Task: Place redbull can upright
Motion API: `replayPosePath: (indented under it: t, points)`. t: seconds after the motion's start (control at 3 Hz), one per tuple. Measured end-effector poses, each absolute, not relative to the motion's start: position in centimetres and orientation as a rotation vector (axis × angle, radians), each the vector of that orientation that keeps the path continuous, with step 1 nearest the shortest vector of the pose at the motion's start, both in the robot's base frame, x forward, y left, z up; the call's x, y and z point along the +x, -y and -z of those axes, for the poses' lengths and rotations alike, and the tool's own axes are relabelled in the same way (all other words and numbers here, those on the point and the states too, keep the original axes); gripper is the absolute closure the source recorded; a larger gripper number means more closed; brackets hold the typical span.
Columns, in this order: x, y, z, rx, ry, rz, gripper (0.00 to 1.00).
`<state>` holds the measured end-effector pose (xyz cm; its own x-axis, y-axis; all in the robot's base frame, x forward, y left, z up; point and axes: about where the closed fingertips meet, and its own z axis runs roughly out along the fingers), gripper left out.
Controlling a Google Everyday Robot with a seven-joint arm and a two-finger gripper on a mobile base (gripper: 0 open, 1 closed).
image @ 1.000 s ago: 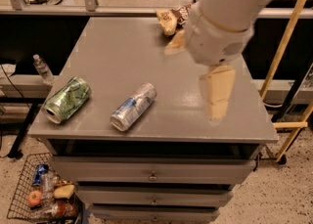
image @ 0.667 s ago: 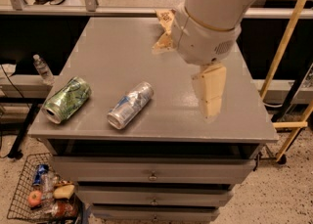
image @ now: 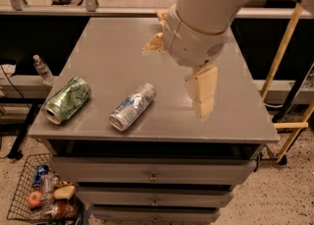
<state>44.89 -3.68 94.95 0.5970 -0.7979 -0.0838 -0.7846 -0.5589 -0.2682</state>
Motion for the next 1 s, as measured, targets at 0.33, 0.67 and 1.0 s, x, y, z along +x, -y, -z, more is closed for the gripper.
replayPosePath:
  t: [0.33,0.67,1.0]
  points:
    - [46.6,0.1,-93.0,-2.681,-1.042,0.094,0.0]
    - [48.7,-2.8,-91.2,-2.792,-0.816,0.089,0.0]
    - [50.8,-4.2,-89.8,-2.849,-0.688,0.057,0.0]
